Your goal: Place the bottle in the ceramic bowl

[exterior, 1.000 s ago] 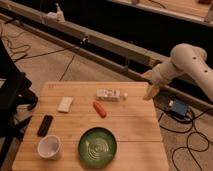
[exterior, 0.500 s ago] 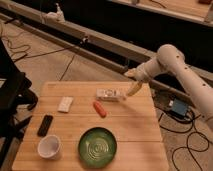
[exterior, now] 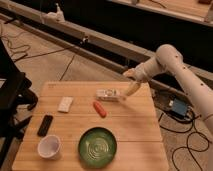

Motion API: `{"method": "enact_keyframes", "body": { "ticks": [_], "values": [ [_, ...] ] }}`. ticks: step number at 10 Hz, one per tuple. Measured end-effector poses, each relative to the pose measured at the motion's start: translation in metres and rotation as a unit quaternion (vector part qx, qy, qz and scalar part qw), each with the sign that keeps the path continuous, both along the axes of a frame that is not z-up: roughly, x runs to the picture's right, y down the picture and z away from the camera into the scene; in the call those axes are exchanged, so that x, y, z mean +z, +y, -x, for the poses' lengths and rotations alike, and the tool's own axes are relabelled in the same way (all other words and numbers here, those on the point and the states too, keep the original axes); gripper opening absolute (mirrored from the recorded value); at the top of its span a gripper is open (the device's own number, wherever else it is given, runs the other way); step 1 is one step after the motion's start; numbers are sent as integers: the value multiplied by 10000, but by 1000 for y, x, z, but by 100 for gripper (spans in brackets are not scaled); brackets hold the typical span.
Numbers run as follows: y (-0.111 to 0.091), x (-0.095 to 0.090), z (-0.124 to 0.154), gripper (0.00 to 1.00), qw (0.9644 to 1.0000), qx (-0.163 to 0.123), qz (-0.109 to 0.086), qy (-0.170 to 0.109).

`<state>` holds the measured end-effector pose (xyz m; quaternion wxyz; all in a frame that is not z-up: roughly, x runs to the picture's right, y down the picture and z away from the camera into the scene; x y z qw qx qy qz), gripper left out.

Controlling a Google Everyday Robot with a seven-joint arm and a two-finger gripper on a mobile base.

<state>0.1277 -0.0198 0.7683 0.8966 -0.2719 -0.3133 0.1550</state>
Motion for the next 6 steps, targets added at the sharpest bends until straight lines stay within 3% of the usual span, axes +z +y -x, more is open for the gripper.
{"method": "enact_keyframes", "body": {
  "ticks": [3, 6],
  "values": [
    [-2, 1, 0, 80, 10000, 7, -24, 17],
    [-31, 34, 34, 80, 9993, -96, -352, -85]
  ]
}}
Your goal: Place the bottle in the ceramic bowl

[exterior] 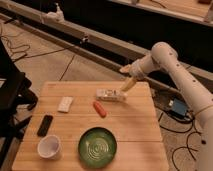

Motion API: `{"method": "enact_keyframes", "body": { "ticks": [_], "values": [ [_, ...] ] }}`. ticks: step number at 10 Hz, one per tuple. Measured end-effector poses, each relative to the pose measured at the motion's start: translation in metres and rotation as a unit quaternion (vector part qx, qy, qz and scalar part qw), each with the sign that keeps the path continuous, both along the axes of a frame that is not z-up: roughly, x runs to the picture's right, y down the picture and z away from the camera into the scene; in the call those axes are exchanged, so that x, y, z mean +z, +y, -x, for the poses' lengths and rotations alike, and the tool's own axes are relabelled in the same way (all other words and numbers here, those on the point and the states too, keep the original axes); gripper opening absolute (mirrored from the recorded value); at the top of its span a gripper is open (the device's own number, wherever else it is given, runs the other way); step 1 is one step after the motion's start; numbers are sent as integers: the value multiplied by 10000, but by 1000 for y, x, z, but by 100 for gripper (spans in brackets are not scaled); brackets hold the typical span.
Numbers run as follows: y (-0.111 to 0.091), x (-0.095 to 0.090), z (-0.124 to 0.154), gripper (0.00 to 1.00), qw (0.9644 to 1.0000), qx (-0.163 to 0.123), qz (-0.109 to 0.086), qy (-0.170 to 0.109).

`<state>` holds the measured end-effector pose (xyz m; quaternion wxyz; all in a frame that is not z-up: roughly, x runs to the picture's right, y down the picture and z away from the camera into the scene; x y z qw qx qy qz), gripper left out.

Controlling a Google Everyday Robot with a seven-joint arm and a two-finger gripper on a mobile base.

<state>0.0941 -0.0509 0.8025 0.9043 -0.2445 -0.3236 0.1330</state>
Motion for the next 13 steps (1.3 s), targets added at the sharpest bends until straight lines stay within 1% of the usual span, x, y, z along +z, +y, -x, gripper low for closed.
{"method": "enact_keyframes", "body": {
  "ticks": [1, 3, 5, 7, 8, 10, 11, 13],
  "values": [
    [-3, 11, 10, 80, 10000, -40, -41, -47],
    [-1, 36, 30, 80, 9998, -96, -32, -146],
    [9, 67, 44, 80, 9998, -93, 61, -167],
    [20, 94, 52, 80, 9997, -120, 179, -104],
    [27, 114, 57, 80, 9995, -42, 314, -42],
    [40, 133, 62, 80, 9985, 40, 542, 2],
    [48, 142, 65, 80, 9975, 88, 705, 18],
    [63, 155, 65, 80, 9950, 110, 996, 60]
  ]
}}
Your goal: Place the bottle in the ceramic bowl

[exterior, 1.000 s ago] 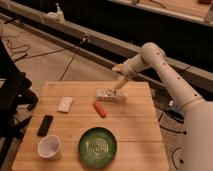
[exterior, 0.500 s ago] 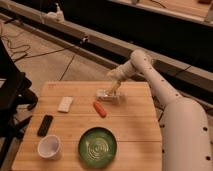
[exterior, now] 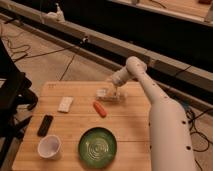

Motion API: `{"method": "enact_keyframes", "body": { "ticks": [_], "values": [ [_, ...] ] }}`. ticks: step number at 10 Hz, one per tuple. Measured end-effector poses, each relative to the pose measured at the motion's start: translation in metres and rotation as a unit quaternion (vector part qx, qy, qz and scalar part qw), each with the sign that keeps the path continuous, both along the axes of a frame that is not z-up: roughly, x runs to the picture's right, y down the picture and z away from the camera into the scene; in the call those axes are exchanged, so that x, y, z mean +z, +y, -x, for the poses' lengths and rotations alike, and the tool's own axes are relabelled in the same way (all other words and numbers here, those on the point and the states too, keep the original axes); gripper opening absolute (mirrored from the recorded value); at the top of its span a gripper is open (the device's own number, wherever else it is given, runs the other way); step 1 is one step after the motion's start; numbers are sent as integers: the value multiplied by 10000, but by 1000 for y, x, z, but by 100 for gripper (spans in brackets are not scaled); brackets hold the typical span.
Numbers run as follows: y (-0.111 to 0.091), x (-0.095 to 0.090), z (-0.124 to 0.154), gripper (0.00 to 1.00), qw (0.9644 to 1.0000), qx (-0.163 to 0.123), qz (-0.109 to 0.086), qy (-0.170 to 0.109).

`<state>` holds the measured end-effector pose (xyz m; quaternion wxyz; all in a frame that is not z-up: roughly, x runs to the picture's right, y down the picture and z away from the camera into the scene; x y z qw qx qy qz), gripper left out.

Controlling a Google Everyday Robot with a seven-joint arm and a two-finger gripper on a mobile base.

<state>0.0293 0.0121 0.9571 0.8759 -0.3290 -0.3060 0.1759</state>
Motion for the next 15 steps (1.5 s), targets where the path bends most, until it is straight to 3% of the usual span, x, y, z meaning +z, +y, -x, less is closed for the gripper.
{"method": "enact_keyframes", "body": {
  "ticks": [2, 3, 5, 6, 7, 9, 10, 12, 15],
  "values": [
    [19, 10, 0, 79, 9993, -166, 327, 89],
    [25, 14, 2, 73, 9986, -240, 465, 128],
    [31, 19, 3, 51, 9971, -355, 646, 173],
    [30, 20, 3, 45, 9970, -359, 665, 179],
    [24, 21, 5, 33, 9973, -297, 653, 167],
    [1, 15, 5, 13, 9987, -84, 488, 75],
    [-21, 7, 5, 4, 9996, 92, 283, -28],
    [-58, -17, 2, 0, 9989, 350, -124, -272],
    [-83, -50, -4, 0, 9962, 451, -492, -555]
  ]
}}
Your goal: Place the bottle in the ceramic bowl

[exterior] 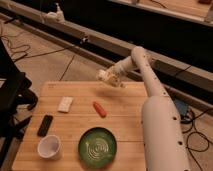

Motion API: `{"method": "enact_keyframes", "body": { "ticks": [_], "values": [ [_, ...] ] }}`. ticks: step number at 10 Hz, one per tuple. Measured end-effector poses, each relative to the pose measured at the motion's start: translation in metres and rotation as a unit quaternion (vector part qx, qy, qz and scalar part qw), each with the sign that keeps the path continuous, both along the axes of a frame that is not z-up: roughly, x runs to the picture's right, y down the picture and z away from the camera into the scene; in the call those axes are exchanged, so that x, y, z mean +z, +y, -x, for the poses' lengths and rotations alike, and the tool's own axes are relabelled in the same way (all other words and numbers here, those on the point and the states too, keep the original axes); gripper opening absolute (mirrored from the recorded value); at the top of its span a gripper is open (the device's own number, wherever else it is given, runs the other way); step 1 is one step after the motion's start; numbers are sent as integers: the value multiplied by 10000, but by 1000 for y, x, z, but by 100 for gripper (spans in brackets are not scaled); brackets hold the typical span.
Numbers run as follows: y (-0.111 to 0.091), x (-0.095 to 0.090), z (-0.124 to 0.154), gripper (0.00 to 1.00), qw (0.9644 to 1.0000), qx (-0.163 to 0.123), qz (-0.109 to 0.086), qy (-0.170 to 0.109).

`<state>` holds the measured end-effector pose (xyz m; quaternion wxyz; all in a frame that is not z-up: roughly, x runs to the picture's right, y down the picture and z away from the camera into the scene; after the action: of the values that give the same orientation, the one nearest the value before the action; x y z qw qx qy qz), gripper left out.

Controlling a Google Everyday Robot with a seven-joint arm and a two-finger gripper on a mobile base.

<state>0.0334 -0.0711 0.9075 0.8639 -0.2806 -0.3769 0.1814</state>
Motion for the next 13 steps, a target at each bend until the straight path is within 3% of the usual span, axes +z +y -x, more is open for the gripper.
{"method": "enact_keyframes", "body": {
  "ticks": [5, 6, 9, 11, 13],
  "values": [
    [20, -70, -36, 0, 9969, -671, -403, 99],
    [30, -93, -42, 0, 9961, -753, -444, 143],
    [73, -146, -49, 0, 9943, -973, -371, 247],
    [102, -171, -51, 0, 9900, -1329, -313, 347],
    [141, -201, -44, 0, 9829, -1804, -122, 342]
  ]
}}
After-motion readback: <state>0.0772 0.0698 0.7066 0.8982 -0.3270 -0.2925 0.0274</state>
